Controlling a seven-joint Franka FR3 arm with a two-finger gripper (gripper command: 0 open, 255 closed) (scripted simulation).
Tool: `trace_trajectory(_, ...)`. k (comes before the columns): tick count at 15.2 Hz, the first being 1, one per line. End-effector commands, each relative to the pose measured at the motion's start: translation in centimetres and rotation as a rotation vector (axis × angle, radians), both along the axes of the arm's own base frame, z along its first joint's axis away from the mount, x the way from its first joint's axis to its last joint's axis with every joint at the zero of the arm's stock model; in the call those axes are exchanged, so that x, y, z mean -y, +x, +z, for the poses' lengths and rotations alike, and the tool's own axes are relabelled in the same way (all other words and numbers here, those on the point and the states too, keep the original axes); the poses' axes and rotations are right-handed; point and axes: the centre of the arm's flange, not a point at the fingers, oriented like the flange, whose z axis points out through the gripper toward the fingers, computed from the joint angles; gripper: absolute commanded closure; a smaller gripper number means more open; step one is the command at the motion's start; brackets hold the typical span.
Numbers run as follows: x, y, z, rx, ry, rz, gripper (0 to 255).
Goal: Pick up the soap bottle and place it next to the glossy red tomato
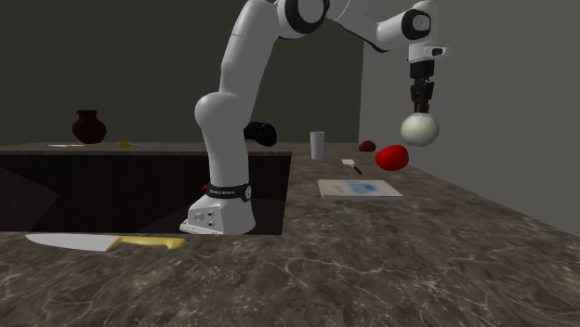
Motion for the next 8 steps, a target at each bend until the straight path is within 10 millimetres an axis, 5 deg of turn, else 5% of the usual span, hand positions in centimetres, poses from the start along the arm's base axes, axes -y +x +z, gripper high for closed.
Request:
trace_trajectory(1, 0.0, -0.1, -1.0, 0.001, 0.001, 0.000, 255)
trace_trajectory(8, 0.0, -0.1, -4.7, 0.001, 0.001, 0.000, 255)
